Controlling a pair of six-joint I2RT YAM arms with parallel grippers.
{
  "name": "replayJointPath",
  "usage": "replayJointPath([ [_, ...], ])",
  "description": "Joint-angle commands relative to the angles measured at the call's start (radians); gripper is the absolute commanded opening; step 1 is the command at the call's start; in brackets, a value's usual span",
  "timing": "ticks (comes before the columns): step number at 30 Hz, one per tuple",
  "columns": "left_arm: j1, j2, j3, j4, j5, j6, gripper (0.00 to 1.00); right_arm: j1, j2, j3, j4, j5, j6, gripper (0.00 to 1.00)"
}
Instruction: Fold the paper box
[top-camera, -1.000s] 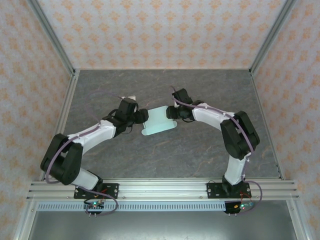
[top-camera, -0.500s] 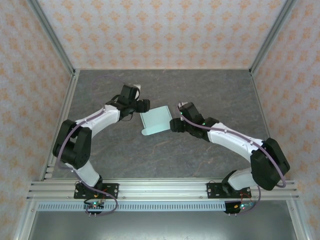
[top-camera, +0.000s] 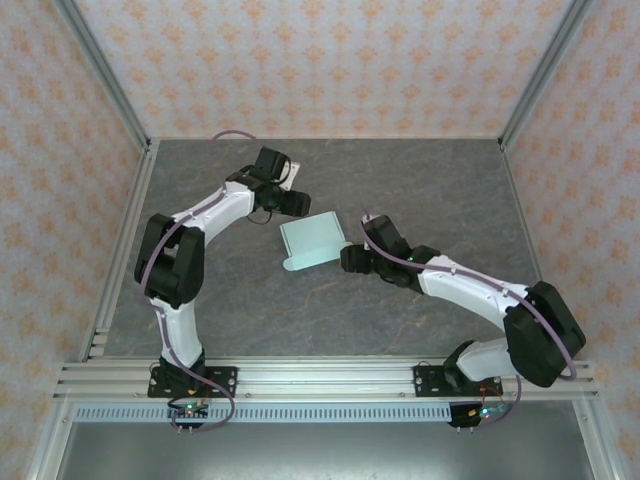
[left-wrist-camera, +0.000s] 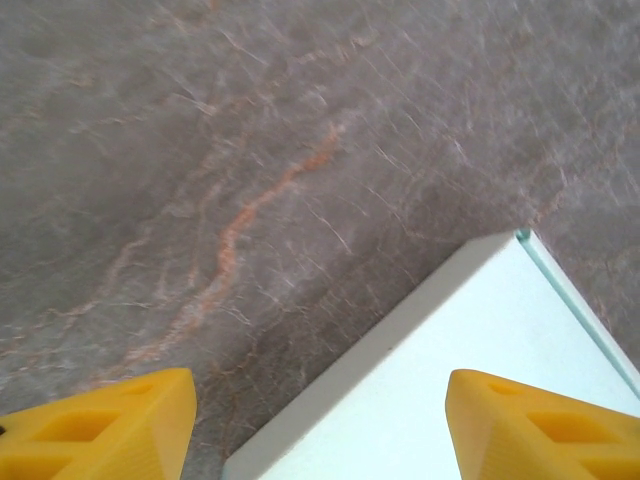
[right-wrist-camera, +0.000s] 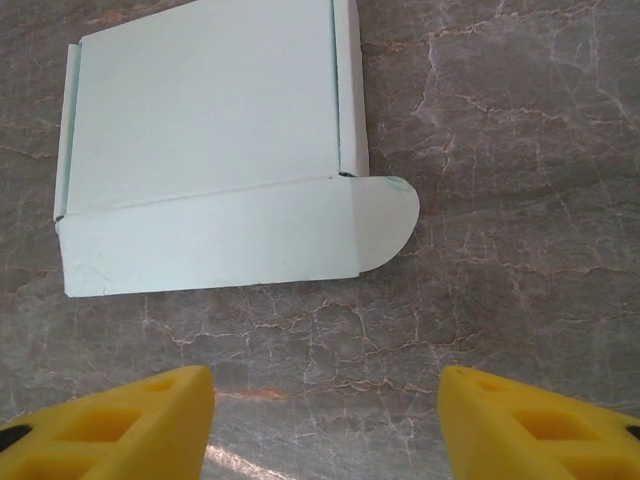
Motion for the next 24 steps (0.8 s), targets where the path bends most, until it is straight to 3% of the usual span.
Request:
replayJointPath([
  [1, 0.006, 0.029, 0.025, -0.086, 0.091, 0.049, 0.67, 0.005, 0.000, -0.001, 0.001, -0.026, 0.020, 0.61],
  [13, 0.004, 0.097, 0.061, -0.129, 0.209, 0.047, 0.68, 0.005, 0.046, 0.070, -0.091, -0.050, -0.032, 0.61],
  [18, 0.003, 0.028, -0.047, -0.052, 0.242, -0.011, 0.68, 0.005, 0.058, 0.085, -0.108, -0.062, -0.039, 0.62],
  [24, -0.012, -0.056, -0.184, 0.054, 0.283, -0.078, 0.68, -0.018, 0.071, 0.075, -0.110, -0.171, -0.036, 0.63],
])
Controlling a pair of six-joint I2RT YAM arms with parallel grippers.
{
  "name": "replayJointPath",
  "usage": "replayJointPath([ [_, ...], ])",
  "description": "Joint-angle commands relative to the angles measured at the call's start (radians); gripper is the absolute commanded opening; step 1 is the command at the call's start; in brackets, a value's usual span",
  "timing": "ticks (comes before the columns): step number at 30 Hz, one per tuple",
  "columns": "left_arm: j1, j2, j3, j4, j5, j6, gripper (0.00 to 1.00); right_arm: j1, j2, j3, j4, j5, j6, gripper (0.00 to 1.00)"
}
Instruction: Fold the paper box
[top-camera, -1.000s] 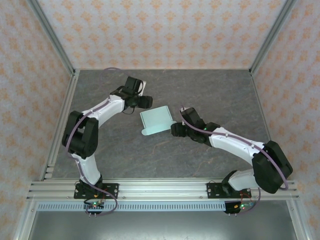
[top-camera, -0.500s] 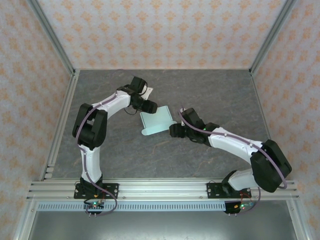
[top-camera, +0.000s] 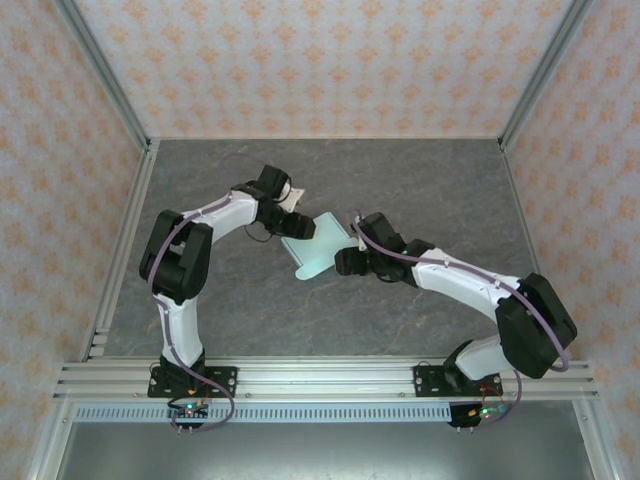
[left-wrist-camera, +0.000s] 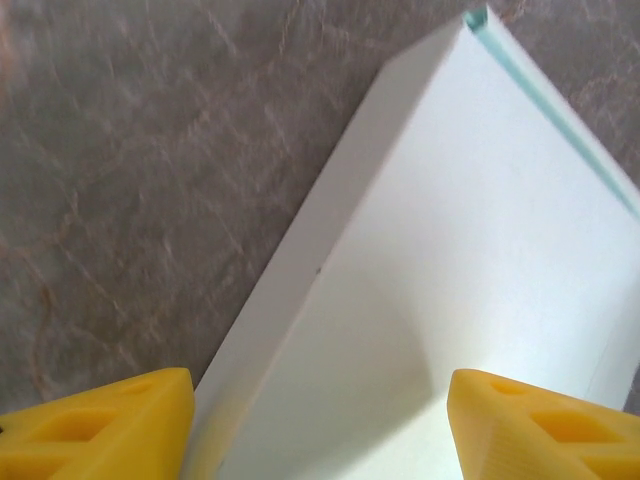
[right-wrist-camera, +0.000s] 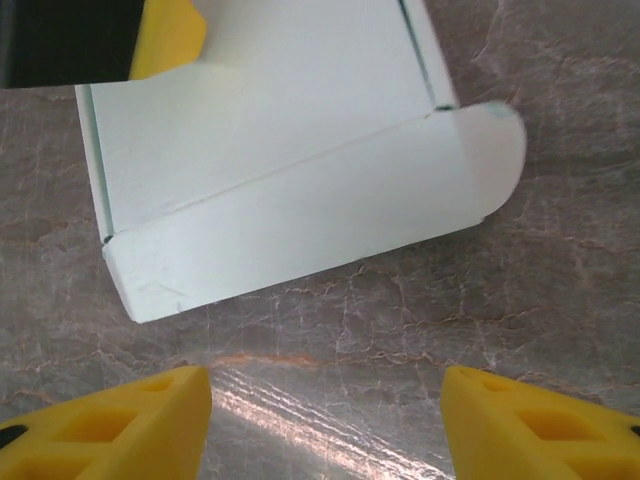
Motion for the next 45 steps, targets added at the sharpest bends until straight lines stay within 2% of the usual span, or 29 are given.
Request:
replayJointPath([
  [1, -0.014, -0.074, -0.068, 0.090, 0.066, -0.059, 0.69, -0.022, 0.004, 0.007, -0.026, -0.068, -0.008, 0.63],
  [3, -0.024, -0.092, -0.110, 0.130, 0.078, -0.085, 0.68, -0.044, -0.001, -0.002, -0.023, -0.086, -0.005, 0.63],
  [7, -0.033, -0.119, -0.150, 0.163, 0.028, -0.115, 0.68, -0.091, 0.002, -0.023, 0.017, -0.151, 0.015, 0.63],
  [12, -0.033, -0.139, -0.157, 0.168, -0.057, -0.135, 0.70, -0.174, 0.028, -0.075, 0.150, -0.320, 0.107, 0.62],
  [17, -0.032, -0.175, -0.175, 0.190, -0.123, -0.153, 0.70, -0.206, 0.045, -0.121, 0.226, -0.328, 0.169, 0.60],
  [25, -0.035, -0.110, -0.097, 0.104, -0.072, -0.110, 0.69, -0.214, 0.123, -0.195, 0.474, -0.381, 0.305, 0.52],
  [33, -0.035, -0.076, -0.038, 0.051, -0.074, -0.079, 0.67, -0.215, 0.156, -0.222, 0.565, -0.382, 0.336, 0.43],
  [45, -0.017, -0.061, -0.026, 0.008, -0.030, -0.031, 0.64, -0.213, 0.215, -0.269, 0.717, -0.412, 0.405, 0.39],
])
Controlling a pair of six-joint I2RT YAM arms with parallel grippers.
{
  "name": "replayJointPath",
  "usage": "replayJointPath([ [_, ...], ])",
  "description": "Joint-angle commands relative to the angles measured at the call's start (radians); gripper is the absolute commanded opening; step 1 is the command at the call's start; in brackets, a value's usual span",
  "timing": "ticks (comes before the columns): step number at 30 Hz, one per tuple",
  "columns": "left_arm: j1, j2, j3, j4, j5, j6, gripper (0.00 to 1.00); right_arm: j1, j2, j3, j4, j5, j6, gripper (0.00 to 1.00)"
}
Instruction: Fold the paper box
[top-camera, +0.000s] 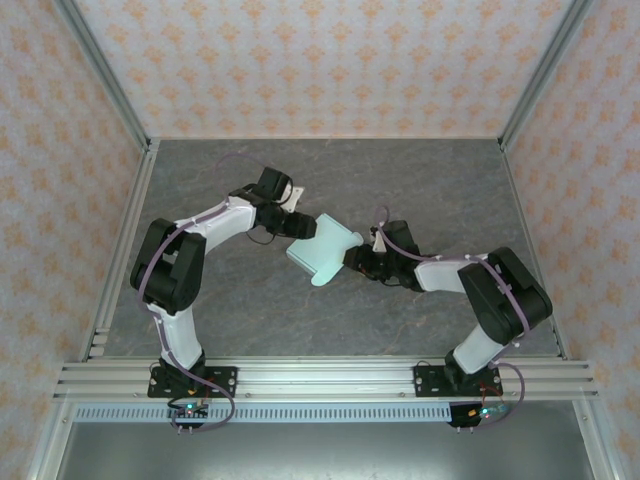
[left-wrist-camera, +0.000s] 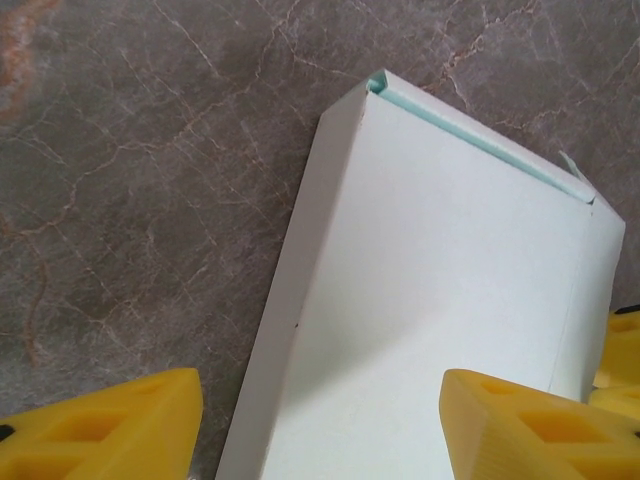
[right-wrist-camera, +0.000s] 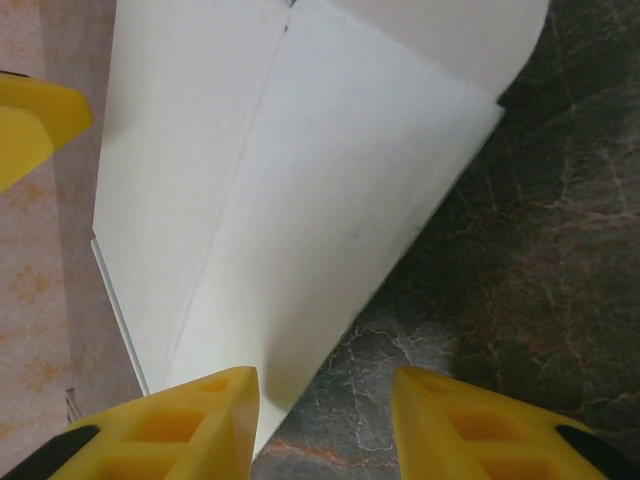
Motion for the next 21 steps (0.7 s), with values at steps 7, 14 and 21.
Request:
replayJointPath([
  [7, 0.031, 0.030, 0.028, -0.060, 0.068, 0.053, 0.60, -0.001, 0.035, -0.017, 0.114, -0.009, 0.038, 0.33],
  [14, 0.040, 0.082, 0.038, -0.058, 0.100, 0.050, 0.51, -0.001, 0.059, -0.011, 0.135, -0.007, 0.047, 0.28],
  [21, 0.051, 0.105, 0.029, -0.044, 0.123, 0.033, 0.39, -0.001, 0.068, -0.006, 0.151, -0.002, 0.060, 0.25],
])
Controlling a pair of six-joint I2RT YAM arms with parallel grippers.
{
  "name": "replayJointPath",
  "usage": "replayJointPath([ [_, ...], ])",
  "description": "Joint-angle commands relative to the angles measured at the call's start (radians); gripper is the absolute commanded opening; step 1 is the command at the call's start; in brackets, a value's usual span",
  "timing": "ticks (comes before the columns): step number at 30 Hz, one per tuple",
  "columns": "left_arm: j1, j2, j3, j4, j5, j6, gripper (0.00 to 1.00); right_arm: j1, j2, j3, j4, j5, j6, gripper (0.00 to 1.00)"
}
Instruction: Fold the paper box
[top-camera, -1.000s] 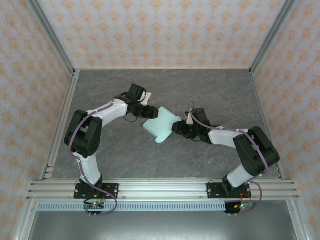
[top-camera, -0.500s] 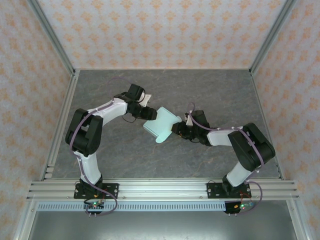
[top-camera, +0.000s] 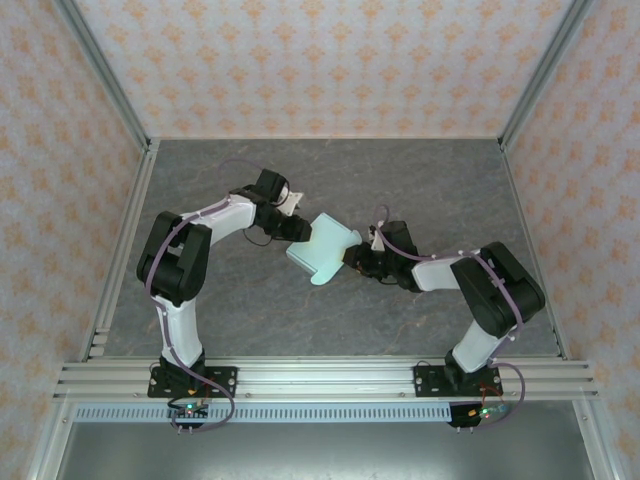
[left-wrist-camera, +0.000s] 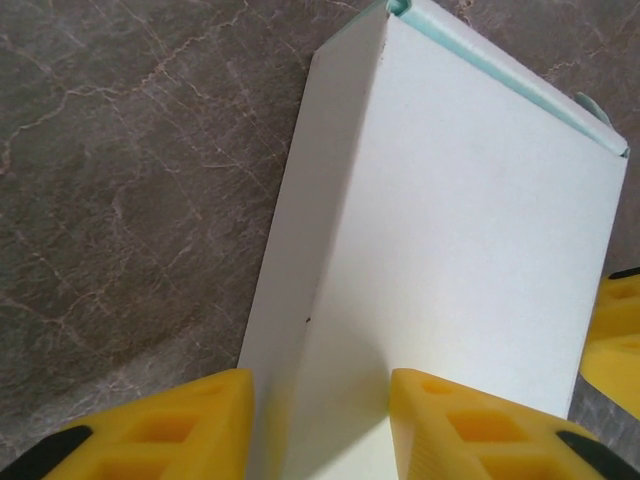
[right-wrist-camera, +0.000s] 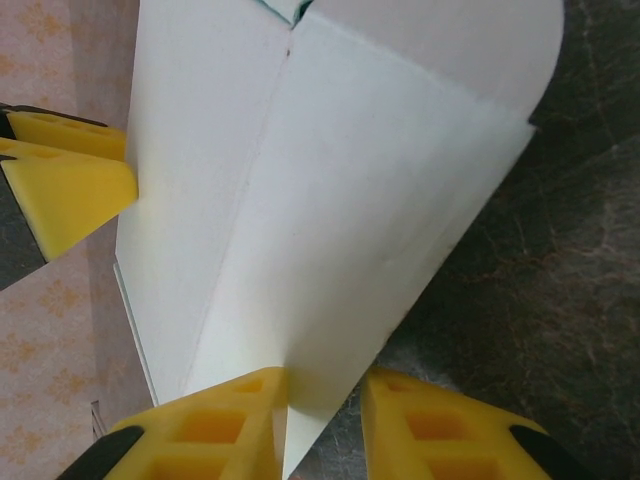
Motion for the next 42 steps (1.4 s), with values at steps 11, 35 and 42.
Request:
replayJointPath([
  [11, 0.044, 0.049, -0.015, 0.012, 0.068, -0.029, 0.31, 0.009, 0.017, 0.025, 0.077, 0.005, 0.050, 0.20],
  [35, 0.069, 0.046, -0.050, 0.040, 0.185, -0.039, 0.21, 0.023, -0.120, 0.035, 0.081, 0.035, 0.049, 0.08],
  [42, 0.069, 0.046, -0.049, 0.045, 0.194, -0.047, 0.21, 0.023, -0.139, 0.046, 0.082, 0.035, 0.054, 0.06],
])
